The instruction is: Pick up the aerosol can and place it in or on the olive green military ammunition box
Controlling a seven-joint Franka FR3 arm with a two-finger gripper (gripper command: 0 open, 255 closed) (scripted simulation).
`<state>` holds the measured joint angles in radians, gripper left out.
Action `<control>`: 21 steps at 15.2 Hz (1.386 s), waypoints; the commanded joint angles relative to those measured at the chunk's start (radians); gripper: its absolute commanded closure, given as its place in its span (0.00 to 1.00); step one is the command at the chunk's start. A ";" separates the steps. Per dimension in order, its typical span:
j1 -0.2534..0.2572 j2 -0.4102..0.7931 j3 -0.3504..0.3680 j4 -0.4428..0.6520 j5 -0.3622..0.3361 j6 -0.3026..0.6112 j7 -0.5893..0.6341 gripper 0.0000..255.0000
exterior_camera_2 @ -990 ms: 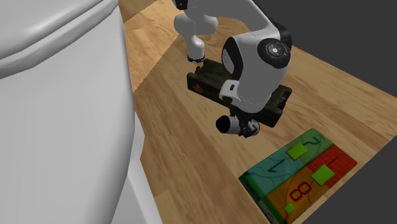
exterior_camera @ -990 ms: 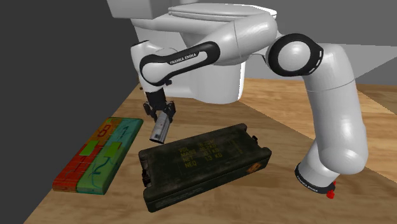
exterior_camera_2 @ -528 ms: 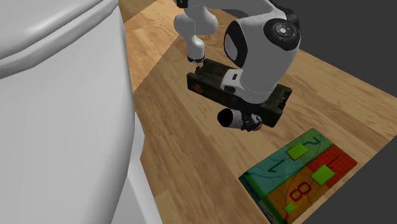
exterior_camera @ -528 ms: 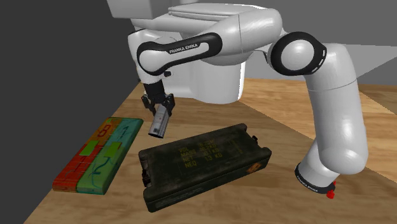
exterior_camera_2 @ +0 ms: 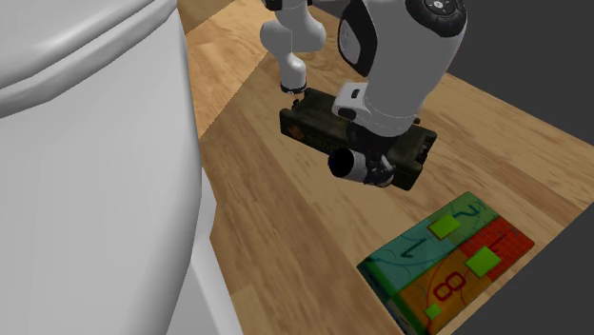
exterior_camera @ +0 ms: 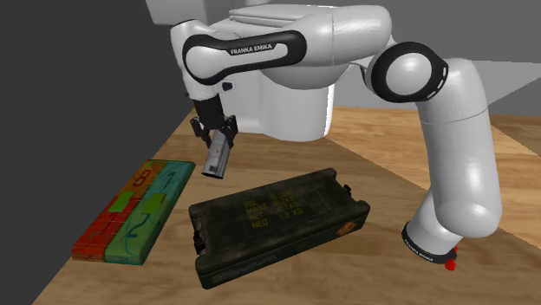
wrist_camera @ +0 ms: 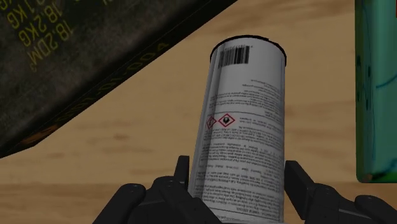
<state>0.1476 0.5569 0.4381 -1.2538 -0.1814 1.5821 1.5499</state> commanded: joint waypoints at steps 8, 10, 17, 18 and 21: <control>-0.019 -0.098 0.018 -0.067 0.032 -0.027 0.007 1.00; -0.044 -0.193 0.033 -0.204 0.067 0.021 0.011 1.00; -0.084 -0.493 0.066 -0.576 0.199 0.124 0.000 1.00; -0.084 -0.533 0.069 -0.619 0.219 0.132 -0.004 1.00; -0.078 -0.654 0.073 -0.741 0.280 0.147 -0.015 1.00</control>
<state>0.0669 -0.0595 0.5090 -1.9544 0.0786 1.7213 1.5364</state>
